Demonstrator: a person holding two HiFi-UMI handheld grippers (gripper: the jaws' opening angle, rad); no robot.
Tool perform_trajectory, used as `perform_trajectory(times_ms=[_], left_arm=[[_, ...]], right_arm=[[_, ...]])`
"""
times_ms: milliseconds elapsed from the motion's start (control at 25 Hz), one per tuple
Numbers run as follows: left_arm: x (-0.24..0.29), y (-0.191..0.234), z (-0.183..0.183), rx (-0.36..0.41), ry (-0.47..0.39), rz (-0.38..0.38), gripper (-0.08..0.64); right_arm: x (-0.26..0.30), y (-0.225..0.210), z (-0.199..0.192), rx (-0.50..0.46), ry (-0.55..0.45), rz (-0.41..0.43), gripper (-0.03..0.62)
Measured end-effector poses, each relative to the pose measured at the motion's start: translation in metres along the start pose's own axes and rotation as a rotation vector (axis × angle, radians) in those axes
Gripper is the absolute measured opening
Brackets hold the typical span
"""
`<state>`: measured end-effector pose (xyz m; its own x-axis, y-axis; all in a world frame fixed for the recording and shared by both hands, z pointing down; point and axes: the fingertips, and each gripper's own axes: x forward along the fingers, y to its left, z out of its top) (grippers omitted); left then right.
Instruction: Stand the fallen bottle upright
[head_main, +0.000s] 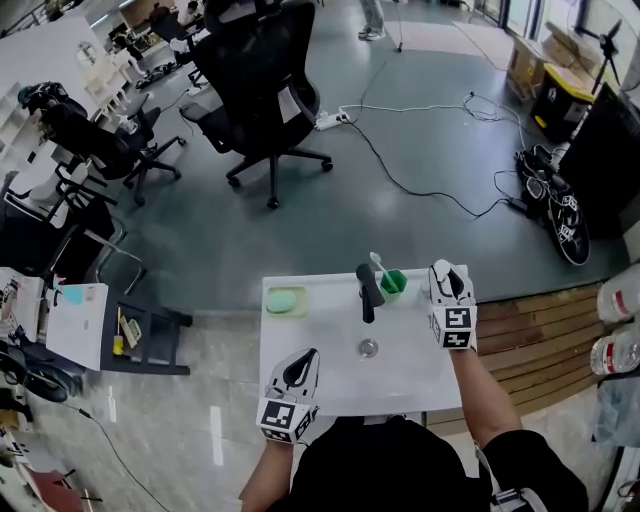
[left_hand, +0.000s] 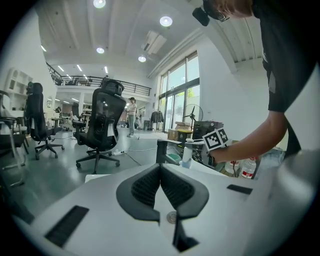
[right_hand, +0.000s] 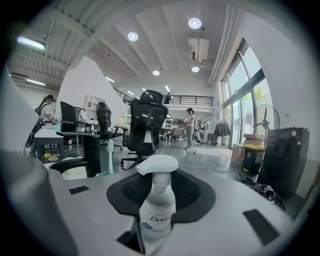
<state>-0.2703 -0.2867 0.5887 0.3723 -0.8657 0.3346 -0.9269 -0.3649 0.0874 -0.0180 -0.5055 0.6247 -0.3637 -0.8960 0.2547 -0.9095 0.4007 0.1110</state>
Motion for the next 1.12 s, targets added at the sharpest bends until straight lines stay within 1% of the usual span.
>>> perform_trajectory(times_ms=[200,240,320,360,480,680,840,920,960,1120], left_arm=[[0.001,0.0,-0.001,-0.001,0.003,-0.006,0.021],[0.001,0.0,-0.002,-0.002,0.004,-0.009,0.021],[0.002,-0.001,-0.004,-0.005,0.004,-0.012,0.021],[0.002,-0.002,-0.004,-0.006,0.004,-0.012,0.021],[0.003,-0.002,-0.002,-0.004,-0.004,-0.011,0.021],[0.005,-0.006,0.005,-0.001,-0.018,-0.018,0.021],[0.005,-0.012,0.01,0.002,-0.024,-0.025,0.021],[0.006,-0.016,0.015,0.003,-0.034,-0.031,0.021],[0.007,-0.018,0.018,0.005,-0.041,-0.034,0.021],[0.013,-0.024,0.03,0.011,-0.069,-0.047,0.021]], right_arm=[[-0.001,-0.001,-0.002,0.012,-0.022,-0.003,0.139],[-0.001,0.0,-0.004,0.012,-0.018,0.004,0.17],[-0.001,0.001,-0.008,0.018,-0.016,0.018,0.26],[-0.002,0.001,-0.008,0.02,-0.02,0.02,0.315],[-0.008,0.0,-0.009,0.022,-0.03,0.018,0.367],[-0.033,0.0,0.007,0.024,-0.071,0.022,0.376],[-0.07,-0.004,0.033,0.037,-0.136,0.01,0.404],[-0.09,-0.005,0.043,0.024,-0.152,0.01,0.411],[-0.099,-0.006,0.047,0.014,-0.157,0.005,0.41],[-0.129,-0.008,0.067,0.015,-0.206,-0.03,0.36]])
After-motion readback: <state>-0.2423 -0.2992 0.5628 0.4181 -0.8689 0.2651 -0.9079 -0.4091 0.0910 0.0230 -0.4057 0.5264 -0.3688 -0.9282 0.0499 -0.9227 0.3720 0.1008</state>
